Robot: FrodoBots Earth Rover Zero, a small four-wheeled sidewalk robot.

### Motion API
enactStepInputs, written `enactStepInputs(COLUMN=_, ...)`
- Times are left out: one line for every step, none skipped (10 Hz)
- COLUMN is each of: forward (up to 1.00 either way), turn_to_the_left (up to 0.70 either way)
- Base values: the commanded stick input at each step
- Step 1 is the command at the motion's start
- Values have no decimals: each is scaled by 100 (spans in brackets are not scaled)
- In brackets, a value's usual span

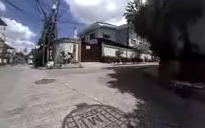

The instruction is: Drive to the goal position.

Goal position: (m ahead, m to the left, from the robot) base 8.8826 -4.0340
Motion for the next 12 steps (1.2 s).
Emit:
enactStepInputs(forward=70, turn_to_the_left=-4)
enactStepInputs(forward=70, turn_to_the_left=-35)
enactStepInputs(forward=70, turn_to_the_left=-35)
enactStepInputs(forward=70, turn_to_the_left=-35)
enactStepInputs(forward=70, turn_to_the_left=-35)
enactStepInputs(forward=70, turn_to_the_left=-35)
enactStepInputs(forward=70, turn_to_the_left=-33)
enactStepInputs(forward=70, turn_to_the_left=-25)
enactStepInputs(forward=70, turn_to_the_left=-12)
enactStepInputs(forward=70, turn_to_the_left=0)
enactStepInputs(forward=70, turn_to_the_left=0)
enactStepInputs(forward=70, turn_to_the_left=0)
